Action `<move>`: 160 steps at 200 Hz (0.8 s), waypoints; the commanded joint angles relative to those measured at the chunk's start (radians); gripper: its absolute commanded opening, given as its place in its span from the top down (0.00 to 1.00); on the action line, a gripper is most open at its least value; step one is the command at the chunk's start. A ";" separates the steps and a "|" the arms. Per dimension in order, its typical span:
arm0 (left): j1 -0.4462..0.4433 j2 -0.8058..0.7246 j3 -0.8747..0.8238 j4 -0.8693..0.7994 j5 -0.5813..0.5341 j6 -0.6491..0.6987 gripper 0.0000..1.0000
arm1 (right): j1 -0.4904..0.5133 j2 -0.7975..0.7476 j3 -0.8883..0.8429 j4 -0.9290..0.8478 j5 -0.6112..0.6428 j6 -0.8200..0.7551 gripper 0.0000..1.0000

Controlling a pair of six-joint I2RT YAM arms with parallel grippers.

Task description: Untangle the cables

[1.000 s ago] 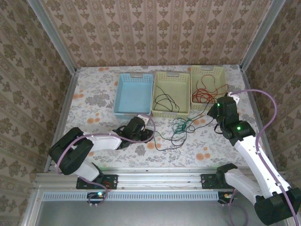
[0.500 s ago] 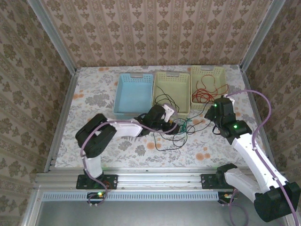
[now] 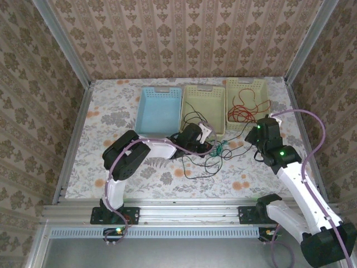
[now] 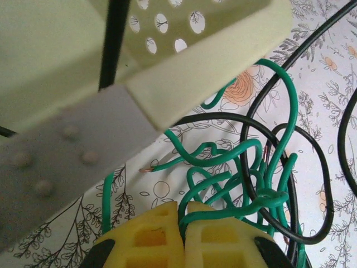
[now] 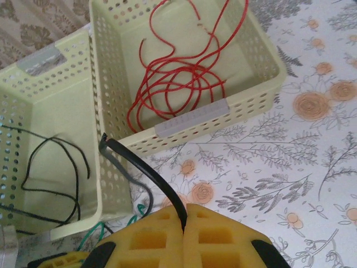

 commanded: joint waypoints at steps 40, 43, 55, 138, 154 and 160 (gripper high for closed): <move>0.003 -0.192 -0.178 -0.125 -0.193 0.022 1.00 | -0.204 -0.031 0.054 -0.078 0.060 -0.023 1.00; 0.004 -0.203 -0.190 -0.127 -0.201 0.021 1.00 | -0.217 -0.031 0.057 -0.081 0.060 -0.019 1.00; 0.003 -0.247 -0.239 -0.137 -0.237 0.013 1.00 | -0.263 -0.032 0.064 -0.089 0.053 0.002 1.00; 0.077 -0.575 -0.530 -0.248 -0.541 -0.089 1.00 | -0.396 0.031 0.109 -0.096 -0.063 0.103 1.00; 0.111 -0.647 -0.578 -0.271 -0.577 -0.124 1.00 | -0.418 0.044 0.121 -0.099 -0.082 0.112 1.00; 0.126 -0.674 -0.594 -0.276 -0.586 -0.132 1.00 | -0.425 0.048 0.128 -0.101 -0.086 0.113 1.00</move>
